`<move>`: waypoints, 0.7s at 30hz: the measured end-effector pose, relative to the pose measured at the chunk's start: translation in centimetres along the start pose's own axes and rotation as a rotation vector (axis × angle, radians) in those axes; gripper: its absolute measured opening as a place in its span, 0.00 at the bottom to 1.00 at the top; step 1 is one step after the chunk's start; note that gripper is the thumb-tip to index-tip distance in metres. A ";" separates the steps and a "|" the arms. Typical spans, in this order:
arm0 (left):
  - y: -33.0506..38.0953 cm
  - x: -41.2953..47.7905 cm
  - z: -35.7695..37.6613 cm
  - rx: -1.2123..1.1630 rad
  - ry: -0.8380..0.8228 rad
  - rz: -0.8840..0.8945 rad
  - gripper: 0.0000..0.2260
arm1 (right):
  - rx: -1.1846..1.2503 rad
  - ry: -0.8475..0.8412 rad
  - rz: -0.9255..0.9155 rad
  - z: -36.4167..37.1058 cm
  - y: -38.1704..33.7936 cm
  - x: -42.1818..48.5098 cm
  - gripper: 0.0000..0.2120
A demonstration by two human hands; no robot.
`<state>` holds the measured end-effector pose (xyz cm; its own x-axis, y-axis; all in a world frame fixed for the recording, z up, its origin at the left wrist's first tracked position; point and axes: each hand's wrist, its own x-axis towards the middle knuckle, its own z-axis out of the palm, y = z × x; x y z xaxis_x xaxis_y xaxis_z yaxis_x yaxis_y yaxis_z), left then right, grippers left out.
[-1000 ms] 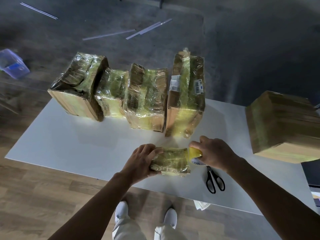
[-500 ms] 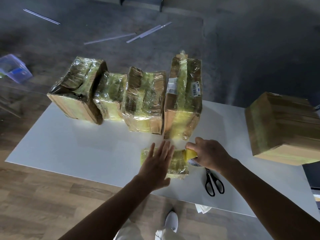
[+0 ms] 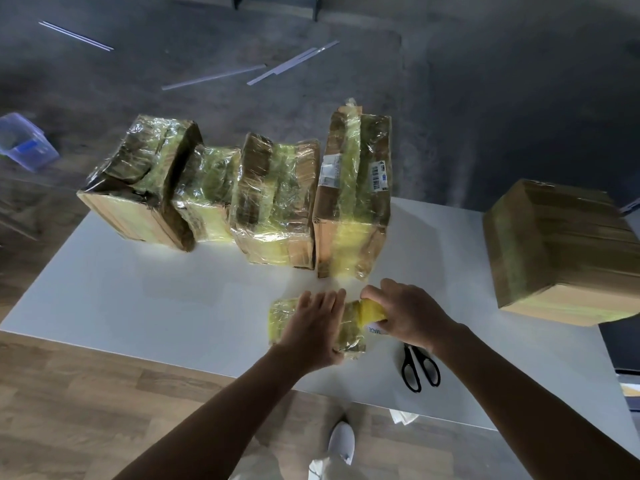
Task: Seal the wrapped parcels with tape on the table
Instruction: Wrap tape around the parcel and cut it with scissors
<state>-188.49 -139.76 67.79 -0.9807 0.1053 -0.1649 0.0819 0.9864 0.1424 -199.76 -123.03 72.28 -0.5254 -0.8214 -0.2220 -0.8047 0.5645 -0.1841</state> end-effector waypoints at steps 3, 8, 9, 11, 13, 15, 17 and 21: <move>-0.9 -0.8 1.0 -0.036 0.102 0.106 0.43 | 0.234 -0.052 0.041 1.0 1.4 -1.5 0.26; -2.6 -1.8 0.7 -0.003 0.171 0.170 0.42 | 0.353 0.009 -0.029 1.8 1.0 -2.5 0.32; -2.9 -2.0 0.7 -0.007 0.174 0.176 0.41 | 0.387 0.020 -0.033 2.0 0.9 -2.5 0.32; -3.1 -2.2 0.7 -0.010 0.174 0.180 0.38 | 0.461 0.022 -0.013 2.3 0.9 -2.8 0.32; -3.0 -1.9 0.5 -0.015 0.149 0.167 0.37 | 0.499 0.017 0.020 2.2 0.9 -3.0 0.31; -2.9 -1.6 0.4 -0.021 0.129 0.143 0.37 | 0.419 0.058 -0.017 1.3 0.5 -2.8 0.30; -2.9 -1.6 0.3 -0.027 0.105 0.120 0.38 | 0.226 0.136 -0.126 -0.2 0.1 -2.5 0.32; -2.9 -1.6 0.4 -0.030 0.089 0.098 0.41 | 0.045 0.137 -0.113 -3.8 0.1 -2.4 0.32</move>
<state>-187.14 -142.76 67.25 -0.9802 0.1880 -0.0614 0.1741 0.9675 0.1832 -199.62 -121.37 76.43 -0.4675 -0.8816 -0.0652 -0.8494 0.4684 -0.2433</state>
